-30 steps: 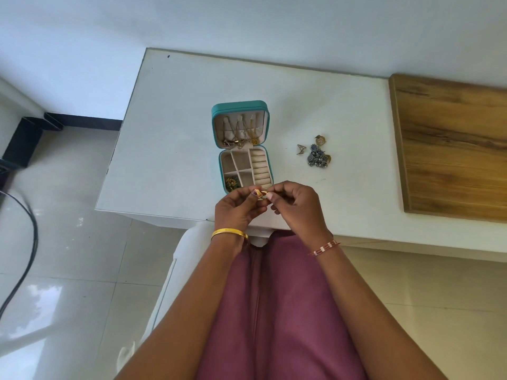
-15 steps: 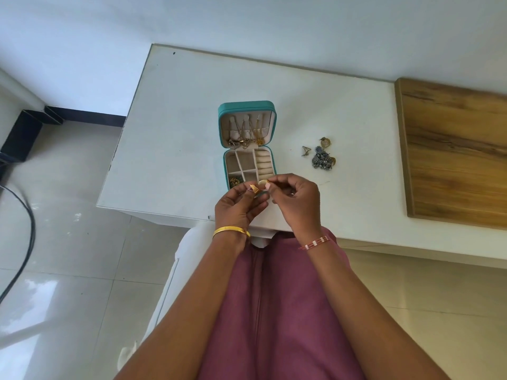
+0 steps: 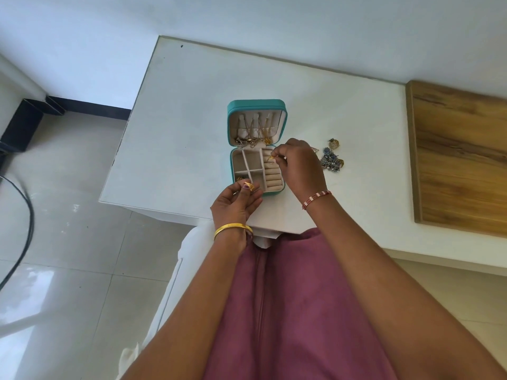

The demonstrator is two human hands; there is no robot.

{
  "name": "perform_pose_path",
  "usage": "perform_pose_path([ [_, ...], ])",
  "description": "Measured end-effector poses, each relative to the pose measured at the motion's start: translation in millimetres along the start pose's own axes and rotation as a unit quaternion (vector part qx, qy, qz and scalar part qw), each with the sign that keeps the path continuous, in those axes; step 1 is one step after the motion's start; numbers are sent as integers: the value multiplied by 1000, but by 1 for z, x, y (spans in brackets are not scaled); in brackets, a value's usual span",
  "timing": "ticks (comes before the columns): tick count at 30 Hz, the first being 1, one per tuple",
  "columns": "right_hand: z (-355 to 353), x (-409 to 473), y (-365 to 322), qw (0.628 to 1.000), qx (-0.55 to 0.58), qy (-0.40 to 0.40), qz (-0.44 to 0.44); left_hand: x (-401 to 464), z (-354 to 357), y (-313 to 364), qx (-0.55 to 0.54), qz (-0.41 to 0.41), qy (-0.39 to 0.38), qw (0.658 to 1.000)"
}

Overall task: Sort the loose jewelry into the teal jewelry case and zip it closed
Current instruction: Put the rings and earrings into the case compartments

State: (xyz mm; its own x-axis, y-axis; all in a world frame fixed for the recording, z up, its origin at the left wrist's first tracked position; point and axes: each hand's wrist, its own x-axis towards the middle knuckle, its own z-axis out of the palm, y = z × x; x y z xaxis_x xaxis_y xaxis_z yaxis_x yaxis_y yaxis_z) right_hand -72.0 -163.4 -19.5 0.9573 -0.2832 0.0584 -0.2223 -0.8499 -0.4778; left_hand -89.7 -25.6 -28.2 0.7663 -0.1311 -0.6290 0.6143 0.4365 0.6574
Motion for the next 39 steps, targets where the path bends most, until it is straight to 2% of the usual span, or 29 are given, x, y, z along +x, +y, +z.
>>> perform_pose_path([
  [8, 2, 0, -6, 992, -99, 11, -78, 0, 0, 1, 1, -9, 5, 1000],
  [18, 8, 1, -4, 989, -122, -6, -87, 0, 0, 0, 2, -12, 11, 1000],
  [20, 8, 0, -1, 994, -91, -5, -67, 0, 0, 1, 2, -13, 10, 1000],
  [22, 5, -8, 1, 999, 2, 37, 4, -1, 0, 1, 3, -15, 9, 1000],
  [25, -4, -33, -7, 975, 154, 107, 118, -2, 1, 1, 3, -18, 7, 1000],
  [28, -1, -54, -26, 957, 245, 51, 146, -3, 2, 1, 2, -21, 2, 1000],
  [31, 6, -63, -41, 963, 245, 27, 112, -7, 2, 1, 21, -20, -10, 1000],
  [39, 9, -65, -44, 983, 168, 55, 44, -9, 1, 3, 44, -29, -16, 998],
])
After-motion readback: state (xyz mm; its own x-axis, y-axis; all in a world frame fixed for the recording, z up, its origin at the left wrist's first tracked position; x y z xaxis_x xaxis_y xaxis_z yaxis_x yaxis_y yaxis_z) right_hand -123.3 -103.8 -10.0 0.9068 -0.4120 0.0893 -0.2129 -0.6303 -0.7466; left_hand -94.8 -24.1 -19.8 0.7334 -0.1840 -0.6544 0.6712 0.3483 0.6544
